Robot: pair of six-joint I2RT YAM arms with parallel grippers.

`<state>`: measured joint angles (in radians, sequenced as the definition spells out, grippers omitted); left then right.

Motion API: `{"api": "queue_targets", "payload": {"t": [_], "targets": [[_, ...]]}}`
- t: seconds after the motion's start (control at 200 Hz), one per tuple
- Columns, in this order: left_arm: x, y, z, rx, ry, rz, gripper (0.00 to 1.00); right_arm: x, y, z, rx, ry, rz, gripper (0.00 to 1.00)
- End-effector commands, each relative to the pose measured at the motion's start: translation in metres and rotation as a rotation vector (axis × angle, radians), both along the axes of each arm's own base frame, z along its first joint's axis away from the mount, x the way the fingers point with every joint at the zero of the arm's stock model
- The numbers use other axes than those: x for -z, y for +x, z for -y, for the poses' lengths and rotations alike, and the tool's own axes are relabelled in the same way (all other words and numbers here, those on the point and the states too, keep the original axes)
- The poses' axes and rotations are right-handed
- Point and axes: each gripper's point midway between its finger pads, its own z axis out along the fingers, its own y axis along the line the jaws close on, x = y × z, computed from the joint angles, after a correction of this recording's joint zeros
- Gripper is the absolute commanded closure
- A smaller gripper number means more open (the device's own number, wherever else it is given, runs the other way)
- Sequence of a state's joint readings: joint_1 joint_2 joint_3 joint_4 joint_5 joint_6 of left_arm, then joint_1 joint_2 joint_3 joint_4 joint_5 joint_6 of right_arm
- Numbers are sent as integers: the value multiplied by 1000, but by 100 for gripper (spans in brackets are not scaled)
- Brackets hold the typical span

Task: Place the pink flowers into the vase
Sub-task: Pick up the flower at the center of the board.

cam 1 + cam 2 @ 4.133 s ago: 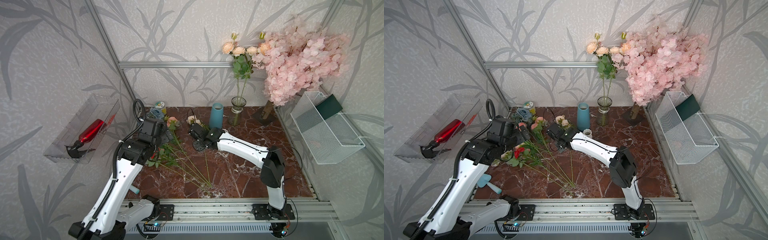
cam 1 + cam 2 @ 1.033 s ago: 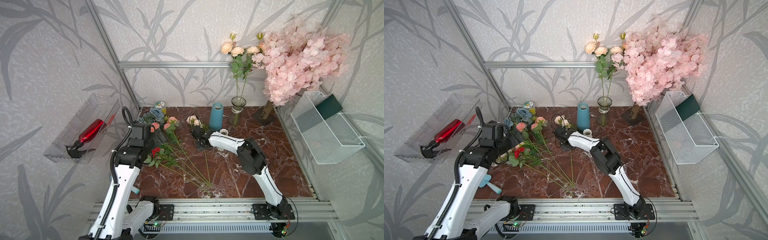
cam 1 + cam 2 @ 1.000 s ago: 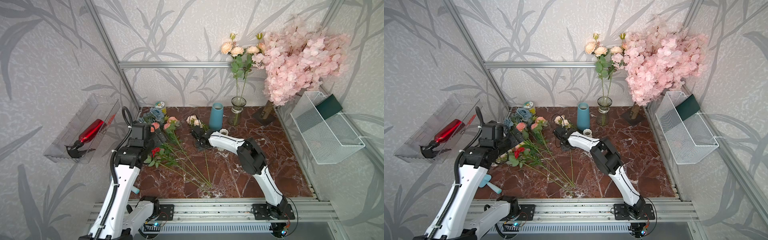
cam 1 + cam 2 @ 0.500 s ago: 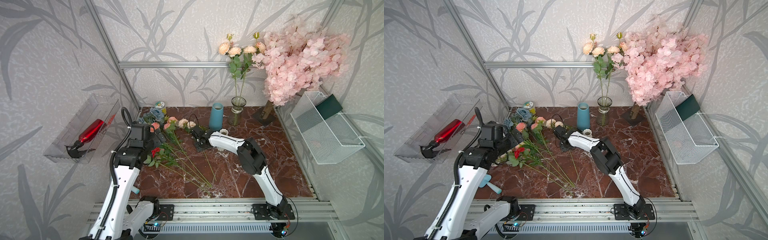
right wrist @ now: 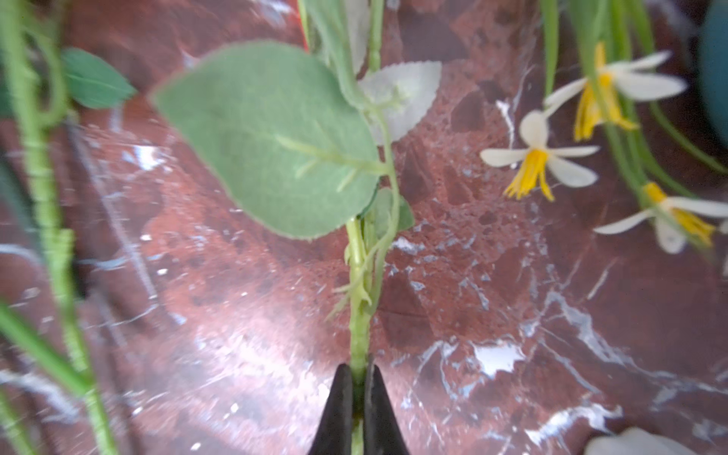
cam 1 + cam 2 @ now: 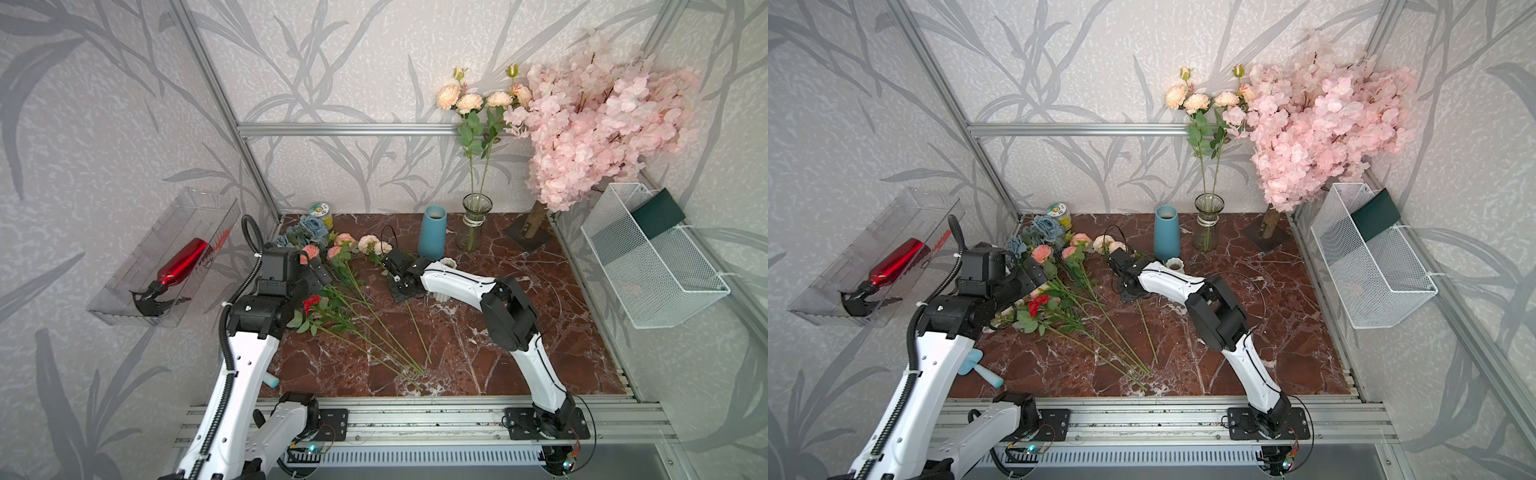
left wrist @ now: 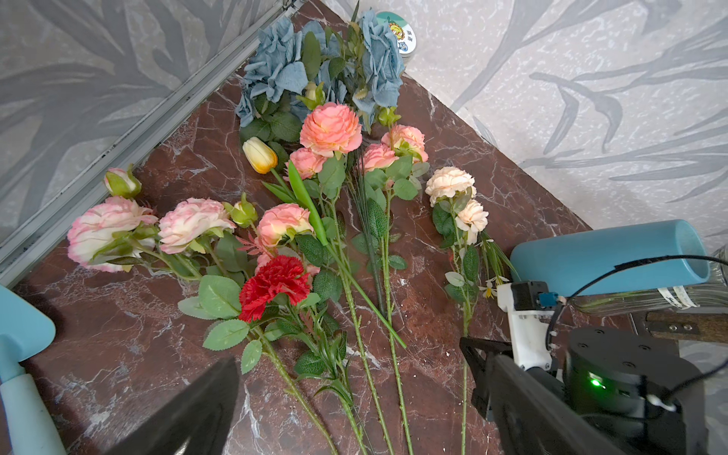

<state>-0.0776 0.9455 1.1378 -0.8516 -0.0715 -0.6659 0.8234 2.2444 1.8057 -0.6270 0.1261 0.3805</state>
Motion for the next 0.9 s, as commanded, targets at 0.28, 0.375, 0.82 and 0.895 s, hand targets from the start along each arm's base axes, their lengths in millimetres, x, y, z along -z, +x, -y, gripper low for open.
{"api": "queue_targets", "payload": {"t": [0.28, 0.375, 0.82, 0.895], "targets": [[-3, -5, -1, -10, -13, 16, 1, -91, -2, -11, -22, 215, 183, 100], [-4, -5, -1, -11, -17, 21, 1, -99, -4, -11, -27, 244, 222, 100], [-6, -2, 1, -3, -23, 24, 1, -116, -13, -17, -77, 314, 342, 100], [-3, -3, 1, -2, -24, 15, 1, -120, -15, -18, -87, 322, 368, 100]]}}
